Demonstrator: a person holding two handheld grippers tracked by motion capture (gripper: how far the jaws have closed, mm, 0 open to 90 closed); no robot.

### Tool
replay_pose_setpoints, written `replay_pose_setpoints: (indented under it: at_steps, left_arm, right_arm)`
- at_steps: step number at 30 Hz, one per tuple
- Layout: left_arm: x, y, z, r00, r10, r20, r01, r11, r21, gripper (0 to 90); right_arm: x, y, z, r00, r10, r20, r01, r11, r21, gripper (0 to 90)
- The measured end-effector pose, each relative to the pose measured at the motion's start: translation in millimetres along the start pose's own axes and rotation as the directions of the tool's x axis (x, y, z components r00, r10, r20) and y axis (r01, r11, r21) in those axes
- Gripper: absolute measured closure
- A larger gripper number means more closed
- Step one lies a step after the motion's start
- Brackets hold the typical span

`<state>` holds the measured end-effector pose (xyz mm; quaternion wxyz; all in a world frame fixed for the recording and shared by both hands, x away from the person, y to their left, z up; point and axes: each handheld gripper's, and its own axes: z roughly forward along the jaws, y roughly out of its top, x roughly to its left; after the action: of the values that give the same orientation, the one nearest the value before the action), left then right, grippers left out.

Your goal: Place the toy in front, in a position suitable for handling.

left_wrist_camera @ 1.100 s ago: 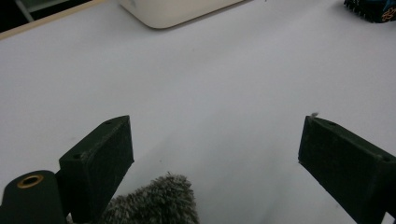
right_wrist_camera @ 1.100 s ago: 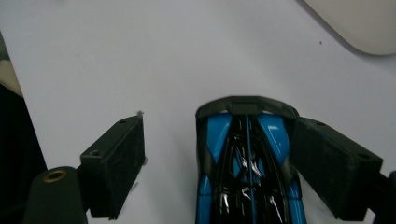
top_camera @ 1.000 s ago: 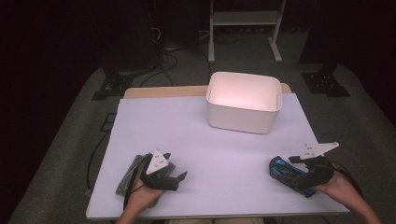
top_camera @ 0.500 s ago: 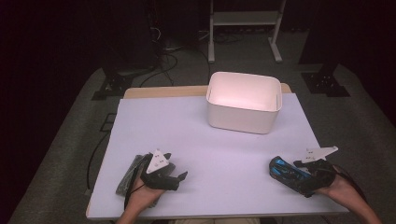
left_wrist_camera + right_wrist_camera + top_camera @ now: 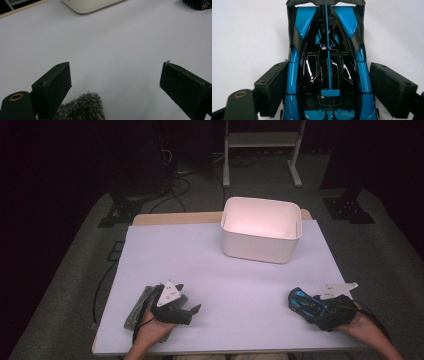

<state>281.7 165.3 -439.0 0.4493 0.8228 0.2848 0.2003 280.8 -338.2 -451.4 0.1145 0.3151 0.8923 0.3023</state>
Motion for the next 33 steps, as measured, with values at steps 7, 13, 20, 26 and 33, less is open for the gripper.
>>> replay_pose_setpoints:
  at_steps: [7,13,20,26,33]
  left_arm:
    - [-1.7,1.2,2.0,1.0000,0.002,0.006,-0.002,1.0000,0.003,9.6]
    - [-2.5,1.0,2.8,0.9999,0.011,0.010,-0.011,0.9999,0.009,9.5]
    - [-0.7,0.5,1.2,1.0000,0.005,0.004,-0.005,1.0000,0.007,9.6]
    - [-1.2,0.9,0.7,0.9999,0.015,-0.005,-0.015,0.9999,-0.004,9.6]
    - [-0.9,0.2,0.8,0.9999,0.015,-0.004,-0.015,0.9999,0.000,9.6]
  right_arm:
    - [1.0,0.2,0.3,1.0000,-0.001,0.008,0.001,1.000,0.005,16.1]
    - [1.3,1.1,0.3,1.0000,-0.003,0.006,0.003,1.000,0.012,18.8]
    - [3.7,2.4,-1.6,0.9999,-0.012,0.004,0.012,1.000,0.016,24.9]
    - [3.3,2.7,-2.0,0.9999,-0.016,0.000,0.016,1.000,0.015,25.1]
    - [4.1,4.7,-2.4,0.9993,-0.037,-0.001,0.037,0.999,0.023,25.1]
